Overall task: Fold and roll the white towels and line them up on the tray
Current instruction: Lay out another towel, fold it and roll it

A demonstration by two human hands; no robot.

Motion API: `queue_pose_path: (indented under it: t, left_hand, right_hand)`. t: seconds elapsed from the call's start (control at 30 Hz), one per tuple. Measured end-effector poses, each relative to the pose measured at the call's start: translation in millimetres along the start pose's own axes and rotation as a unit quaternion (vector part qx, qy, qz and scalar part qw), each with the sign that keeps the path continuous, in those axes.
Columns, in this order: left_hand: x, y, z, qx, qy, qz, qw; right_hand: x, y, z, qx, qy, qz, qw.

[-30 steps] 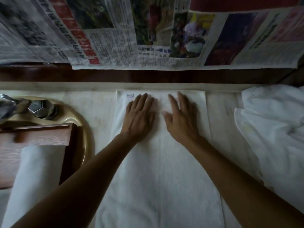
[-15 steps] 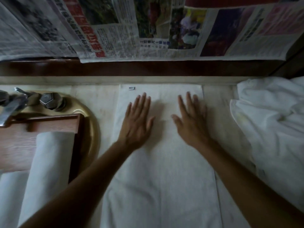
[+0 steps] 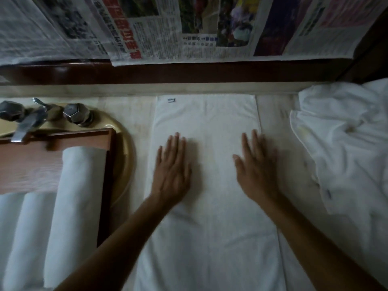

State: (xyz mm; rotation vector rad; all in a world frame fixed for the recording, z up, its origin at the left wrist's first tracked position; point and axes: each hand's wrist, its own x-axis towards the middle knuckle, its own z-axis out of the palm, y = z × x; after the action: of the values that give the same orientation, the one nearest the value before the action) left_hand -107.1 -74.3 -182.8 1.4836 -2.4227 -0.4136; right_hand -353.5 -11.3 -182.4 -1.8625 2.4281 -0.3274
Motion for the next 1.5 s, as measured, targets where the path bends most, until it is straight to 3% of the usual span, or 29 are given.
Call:
queue_pose_path:
  t: [0.13,0.33,0.43,0.57,0.67,0.83,0.93,1.07,1.17,1.5]
  left_hand:
    - [-52,38,18,-0.019,-0.028,0.026,0.999]
    - [-89,-34,-2,0.017,-0.007,-0.028,0.999]
    - [-108,-27,-10,-0.005,0.009,-0.066,0.998]
    - [-149,43,5,-0.07,0.008,0.018,0.997]
    - [-182,39,11,-0.056,-0.021,0.042,0.997]
    - [-227,-28,-16,-0.026,-0.008,0.003,1.0]
    - [-239,-21,-25,-0.058,0.003,0.001,0.998]
    - [-224,11,-18,-0.025,-0.066,0.016,0.997]
    - [-221,6,-8,0.038,-0.124,0.009,0.991]
    - [-254,8,-6,0.057,-0.124,0.001,0.991]
  right_hand:
    - [-63,-40,15,-0.019,-0.022,-0.071,0.997]
    - [-68,39,1,-0.043,-0.031,0.023,0.998]
    - [-85,37,-12,-0.024,-0.02,0.054,0.998]
    - [-151,-41,-4,0.007,-0.009,-0.015,1.0]
    - [-193,-49,4,-0.004,-0.046,-0.066,0.997]
    - [-203,31,-10,-0.03,-0.055,0.024,0.998]
    - [-205,35,-23,-0.007,-0.062,0.068,0.996]
    - [-206,-18,-15,0.003,-0.069,-0.01,0.998]
    - [-214,-31,0,-0.015,-0.097,-0.017,0.995]
    - [-244,-30,2,-0.039,-0.098,-0.01,0.994]
